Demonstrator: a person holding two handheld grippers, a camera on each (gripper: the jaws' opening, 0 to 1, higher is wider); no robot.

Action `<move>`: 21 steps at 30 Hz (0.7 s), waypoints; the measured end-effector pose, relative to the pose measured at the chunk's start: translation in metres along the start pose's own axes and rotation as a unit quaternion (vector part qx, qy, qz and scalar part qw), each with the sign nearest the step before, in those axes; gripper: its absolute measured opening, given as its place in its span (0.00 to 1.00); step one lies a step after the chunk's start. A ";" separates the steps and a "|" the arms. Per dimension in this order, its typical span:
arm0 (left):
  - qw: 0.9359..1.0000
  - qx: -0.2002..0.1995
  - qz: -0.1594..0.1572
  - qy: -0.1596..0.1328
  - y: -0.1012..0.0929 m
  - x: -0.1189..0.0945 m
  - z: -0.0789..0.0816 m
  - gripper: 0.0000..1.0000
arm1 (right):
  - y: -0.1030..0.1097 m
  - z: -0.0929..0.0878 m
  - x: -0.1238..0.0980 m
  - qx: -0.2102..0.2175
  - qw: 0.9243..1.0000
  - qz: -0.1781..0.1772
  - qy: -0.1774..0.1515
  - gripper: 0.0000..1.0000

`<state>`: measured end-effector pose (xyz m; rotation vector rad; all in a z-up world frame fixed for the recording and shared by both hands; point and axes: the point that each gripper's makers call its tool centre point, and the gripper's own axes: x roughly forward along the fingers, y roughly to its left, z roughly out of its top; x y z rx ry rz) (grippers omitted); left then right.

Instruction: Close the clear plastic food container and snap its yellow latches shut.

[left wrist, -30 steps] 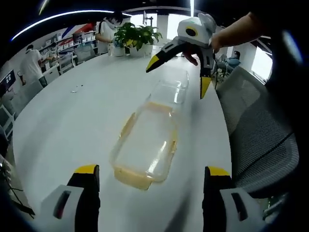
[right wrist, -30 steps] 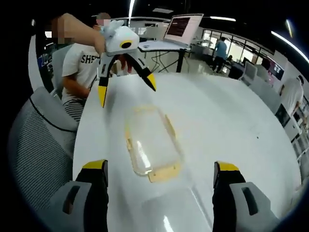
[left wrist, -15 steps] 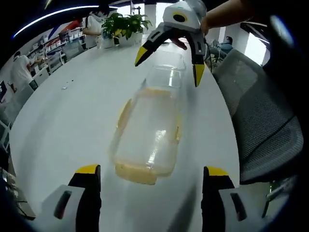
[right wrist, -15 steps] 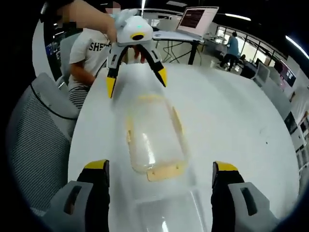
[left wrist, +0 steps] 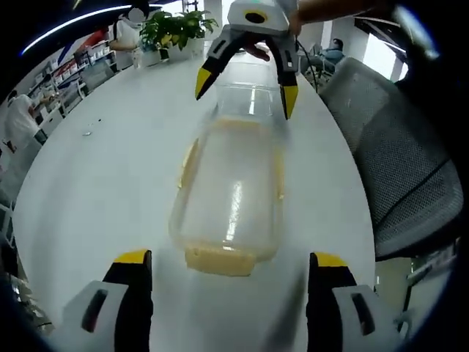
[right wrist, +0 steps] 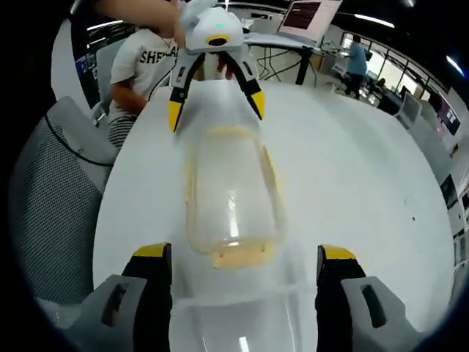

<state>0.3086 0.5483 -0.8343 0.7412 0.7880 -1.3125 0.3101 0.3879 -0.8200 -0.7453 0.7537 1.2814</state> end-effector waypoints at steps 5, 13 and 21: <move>1.000 0.013 -0.003 0.011 0.001 0.003 -0.001 0.83 | -0.001 -0.002 0.005 -0.013 1.000 0.008 0.017 0.77; 1.000 0.014 -0.002 0.025 0.005 0.008 -0.004 0.72 | 0.004 -0.008 0.014 -0.028 0.998 0.029 0.048 0.67; 0.999 0.032 -0.008 0.039 0.009 0.007 -0.004 0.51 | 0.001 -0.009 0.016 -0.017 0.997 0.040 0.065 0.55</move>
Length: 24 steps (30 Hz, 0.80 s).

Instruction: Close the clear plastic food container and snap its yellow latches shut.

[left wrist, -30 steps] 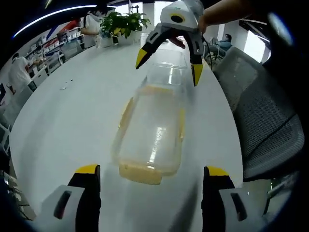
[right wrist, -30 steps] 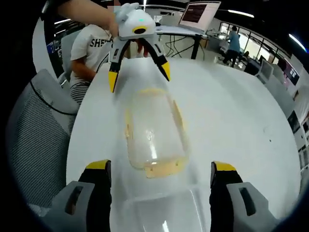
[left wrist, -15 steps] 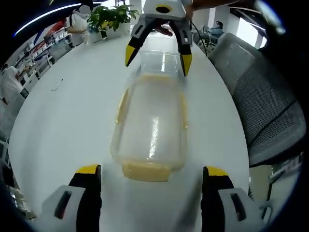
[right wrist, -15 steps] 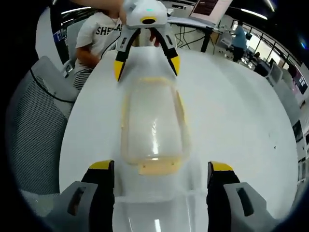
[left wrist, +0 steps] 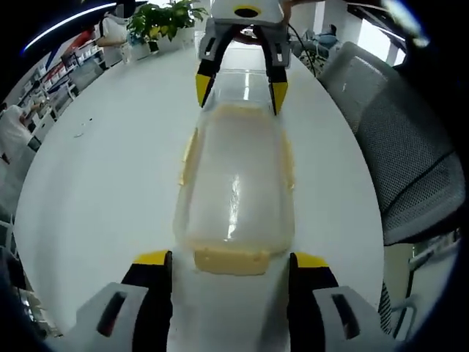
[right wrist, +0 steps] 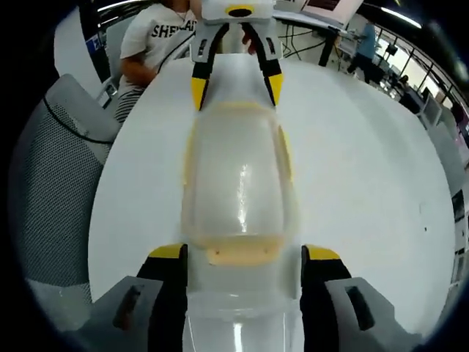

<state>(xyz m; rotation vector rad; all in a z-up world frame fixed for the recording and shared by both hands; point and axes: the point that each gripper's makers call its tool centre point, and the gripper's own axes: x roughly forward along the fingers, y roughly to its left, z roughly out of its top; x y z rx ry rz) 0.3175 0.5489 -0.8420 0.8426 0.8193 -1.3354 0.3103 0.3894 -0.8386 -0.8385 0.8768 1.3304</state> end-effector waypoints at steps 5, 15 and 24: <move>1.000 0.003 -0.008 0.000 -0.001 0.002 0.001 0.43 | 0.001 -0.002 0.002 -0.010 1.000 -0.001 0.013 0.49; 1.000 0.007 -0.014 0.005 -0.003 0.002 0.000 0.35 | 0.003 -0.005 0.007 -0.033 0.999 -0.001 0.041 0.38; 1.000 0.007 -0.013 0.009 -0.004 0.002 -0.001 0.34 | 0.003 -0.004 0.008 -0.035 0.998 0.009 0.051 0.37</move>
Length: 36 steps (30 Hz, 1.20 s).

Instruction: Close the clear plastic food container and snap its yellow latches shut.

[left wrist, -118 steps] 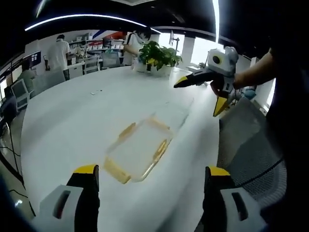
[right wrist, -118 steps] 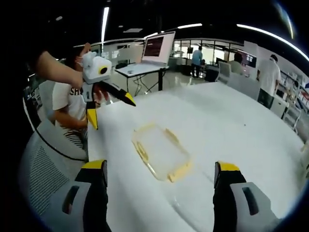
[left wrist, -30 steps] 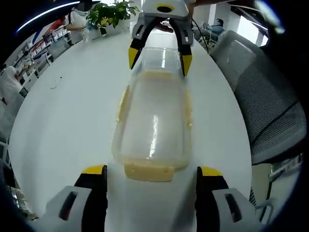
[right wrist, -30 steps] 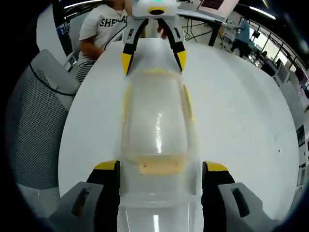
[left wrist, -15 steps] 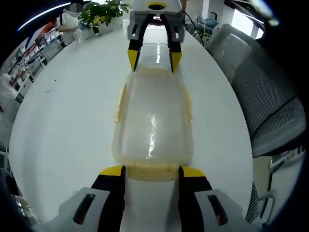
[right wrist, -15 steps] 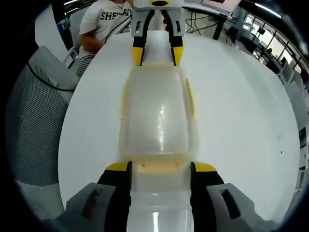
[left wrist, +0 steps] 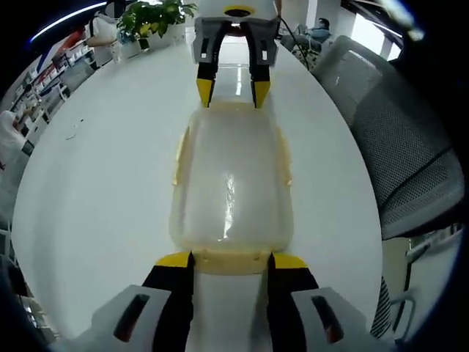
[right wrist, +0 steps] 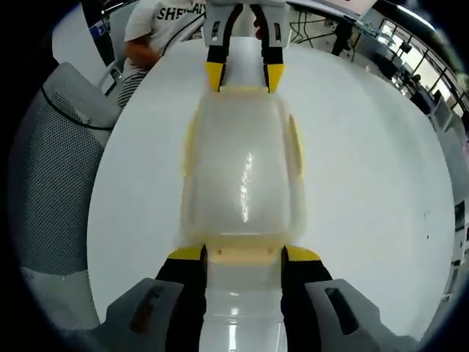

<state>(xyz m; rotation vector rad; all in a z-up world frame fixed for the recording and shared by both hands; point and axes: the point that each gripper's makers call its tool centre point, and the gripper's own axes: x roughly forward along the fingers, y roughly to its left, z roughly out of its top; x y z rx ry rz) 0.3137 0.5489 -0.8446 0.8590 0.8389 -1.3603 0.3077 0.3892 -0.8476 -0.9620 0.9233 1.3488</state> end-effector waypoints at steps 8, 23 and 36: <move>1.000 0.002 -0.001 0.011 -0.002 -0.003 -0.003 0.33 | 0.003 0.003 0.000 -0.008 1.000 -0.002 0.003 0.36; 1.000 -0.008 -0.001 0.009 -0.006 -0.013 -0.006 0.33 | 0.001 0.014 -0.009 -0.018 1.000 0.000 -0.001 0.36; 1.000 -0.007 -0.006 0.010 -0.007 -0.025 0.003 0.33 | 0.003 0.017 -0.024 -0.011 1.000 0.008 -0.008 0.36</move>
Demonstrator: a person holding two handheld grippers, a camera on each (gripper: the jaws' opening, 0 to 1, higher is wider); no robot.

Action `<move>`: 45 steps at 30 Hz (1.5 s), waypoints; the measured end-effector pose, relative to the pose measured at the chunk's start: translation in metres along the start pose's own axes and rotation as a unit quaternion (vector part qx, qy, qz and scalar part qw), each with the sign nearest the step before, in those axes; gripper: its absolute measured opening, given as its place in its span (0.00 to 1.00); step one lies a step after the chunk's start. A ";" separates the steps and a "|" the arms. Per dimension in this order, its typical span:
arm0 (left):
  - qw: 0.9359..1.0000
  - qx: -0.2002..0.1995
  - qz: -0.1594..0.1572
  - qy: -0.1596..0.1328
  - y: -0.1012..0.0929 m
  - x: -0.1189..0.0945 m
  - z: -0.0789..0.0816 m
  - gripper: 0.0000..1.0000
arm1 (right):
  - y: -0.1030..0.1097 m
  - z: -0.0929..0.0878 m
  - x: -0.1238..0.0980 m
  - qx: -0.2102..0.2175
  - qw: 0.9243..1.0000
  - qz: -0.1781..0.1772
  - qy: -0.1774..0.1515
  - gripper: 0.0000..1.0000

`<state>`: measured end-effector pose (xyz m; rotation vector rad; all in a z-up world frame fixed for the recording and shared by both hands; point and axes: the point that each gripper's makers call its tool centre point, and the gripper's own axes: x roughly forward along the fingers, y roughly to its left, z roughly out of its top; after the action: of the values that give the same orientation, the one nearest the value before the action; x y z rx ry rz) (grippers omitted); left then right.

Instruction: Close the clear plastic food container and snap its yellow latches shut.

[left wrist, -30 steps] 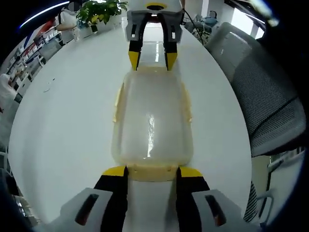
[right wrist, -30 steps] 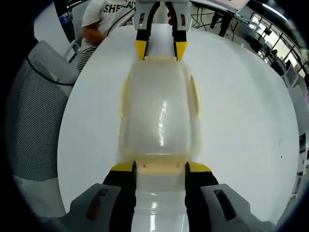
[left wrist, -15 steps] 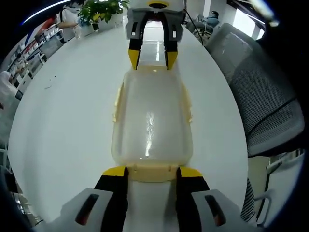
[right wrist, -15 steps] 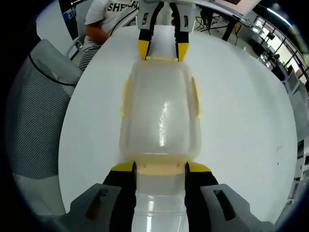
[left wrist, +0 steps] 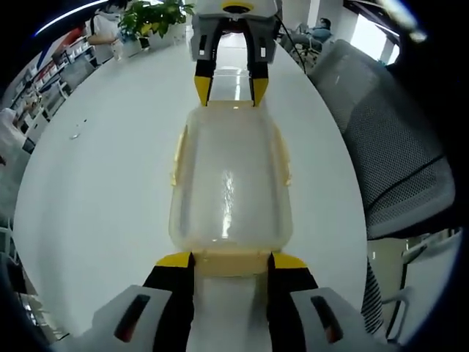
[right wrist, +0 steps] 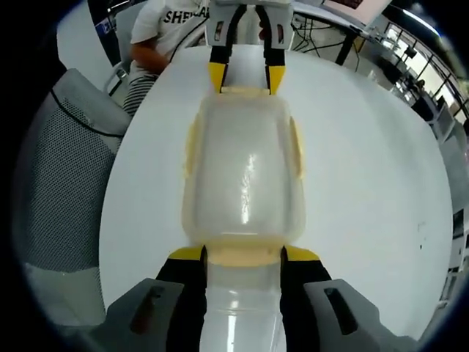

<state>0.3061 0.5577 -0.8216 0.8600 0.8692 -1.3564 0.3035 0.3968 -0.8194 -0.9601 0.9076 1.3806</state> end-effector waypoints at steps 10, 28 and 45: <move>1.000 0.002 0.004 0.000 0.001 -0.018 0.009 0.33 | 0.000 0.006 -0.015 -0.001 1.000 0.002 -0.002 0.36; 1.000 0.003 0.007 0.005 0.001 -0.042 0.021 0.33 | -0.001 0.015 -0.036 0.000 1.000 0.004 -0.007 0.36; 1.000 -0.014 0.023 0.012 -0.001 -0.054 0.038 0.33 | -0.004 0.012 -0.058 -0.019 1.000 0.010 -0.014 0.36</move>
<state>0.3043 0.5472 -0.7569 0.8708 0.8810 -1.2936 0.3071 0.3874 -0.7610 -0.9601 0.8750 1.4289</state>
